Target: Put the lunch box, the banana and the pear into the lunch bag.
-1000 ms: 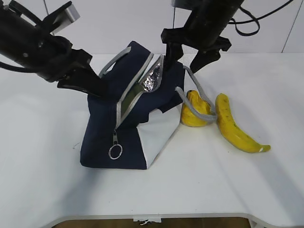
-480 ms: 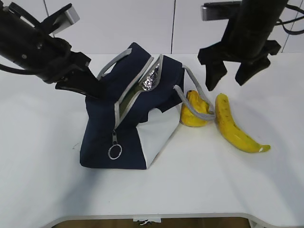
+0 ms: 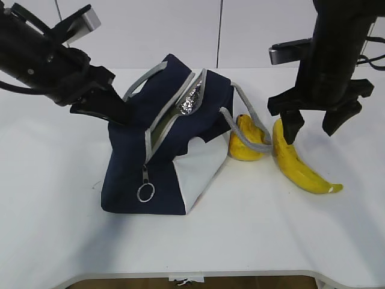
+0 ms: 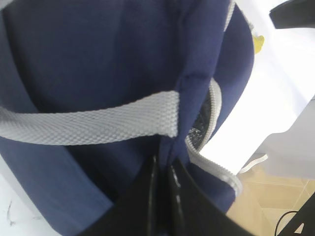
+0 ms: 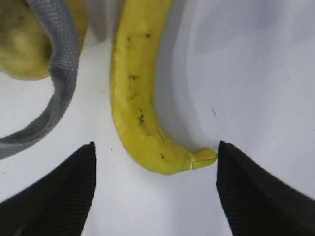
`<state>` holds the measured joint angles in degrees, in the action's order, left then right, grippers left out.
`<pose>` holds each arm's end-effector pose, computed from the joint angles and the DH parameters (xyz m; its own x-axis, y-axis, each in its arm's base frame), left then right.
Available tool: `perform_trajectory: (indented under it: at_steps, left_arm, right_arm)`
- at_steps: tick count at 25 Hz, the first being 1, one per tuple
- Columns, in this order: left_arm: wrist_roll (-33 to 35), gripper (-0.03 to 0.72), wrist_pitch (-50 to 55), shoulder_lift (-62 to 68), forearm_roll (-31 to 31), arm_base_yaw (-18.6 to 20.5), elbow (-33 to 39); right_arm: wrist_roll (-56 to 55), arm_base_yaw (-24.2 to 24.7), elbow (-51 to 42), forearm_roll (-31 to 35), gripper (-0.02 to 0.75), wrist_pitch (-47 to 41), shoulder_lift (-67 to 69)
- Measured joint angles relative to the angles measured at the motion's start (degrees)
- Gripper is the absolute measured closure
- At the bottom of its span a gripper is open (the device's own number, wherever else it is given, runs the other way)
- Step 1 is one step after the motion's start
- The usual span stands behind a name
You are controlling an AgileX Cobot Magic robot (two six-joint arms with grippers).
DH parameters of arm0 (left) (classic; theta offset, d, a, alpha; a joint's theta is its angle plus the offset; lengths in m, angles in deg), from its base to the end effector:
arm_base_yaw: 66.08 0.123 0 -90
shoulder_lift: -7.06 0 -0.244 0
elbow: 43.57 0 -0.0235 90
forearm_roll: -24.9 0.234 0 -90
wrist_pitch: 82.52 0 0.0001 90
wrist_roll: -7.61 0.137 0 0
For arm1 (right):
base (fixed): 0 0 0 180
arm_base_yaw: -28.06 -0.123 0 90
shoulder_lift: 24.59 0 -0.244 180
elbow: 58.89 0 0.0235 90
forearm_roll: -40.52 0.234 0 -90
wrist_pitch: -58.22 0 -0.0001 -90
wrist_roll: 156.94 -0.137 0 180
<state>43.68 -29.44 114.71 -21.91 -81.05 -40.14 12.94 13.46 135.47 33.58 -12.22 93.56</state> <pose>0.3180 -0.1677 0.1937 -0.8345 0.2738 -0.4782 0.5132 0.7024 -0.4933 0.3541 0.0761 0.1698 -0.9861 -0.1178 -0.1172 -0.1065 0.9894 -0.0983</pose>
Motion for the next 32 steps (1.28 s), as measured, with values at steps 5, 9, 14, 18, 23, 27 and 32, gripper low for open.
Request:
perform_trajectory:
  at_steps: [5,9,14,18,23,27,32]
  left_arm:
    - [0.0,0.694,0.0,0.0,0.04,0.0,0.0]
    - [0.0,0.694,0.0,0.0,0.13,0.0,0.0]
    - [0.0,0.694,0.0,0.0,0.13,0.0,0.0]
    - [0.0,0.694,0.0,0.0,0.13,0.0,0.0]
    - [0.0,0.694,0.22,0.0,0.13,0.0,0.0]
    - [-0.1,0.694,0.34,0.0,0.13,0.0,0.0]
    - [-0.1,0.694,0.54,0.0,0.13,0.0,0.0]
  right_arm:
    - [-0.8,1.18,-0.09,-0.21,0.157,0.22,3.88]
    - [-1.05,1.29,-0.09,-0.21,0.157,0.44,6.44]
    - [-1.38,1.29,-0.09,-0.21,0.157,2.35,9.34]
    - [-1.51,1.29,-0.09,0.14,0.157,3.82,10.8]
    - [-1.55,1.29,-0.09,1.12,0.179,4.85,12.18]
    - [-1.55,1.29,-0.09,1.86,0.297,5.08,12.23]
    - [-1.55,1.29,-0.09,2.01,0.435,5.03,12.32]
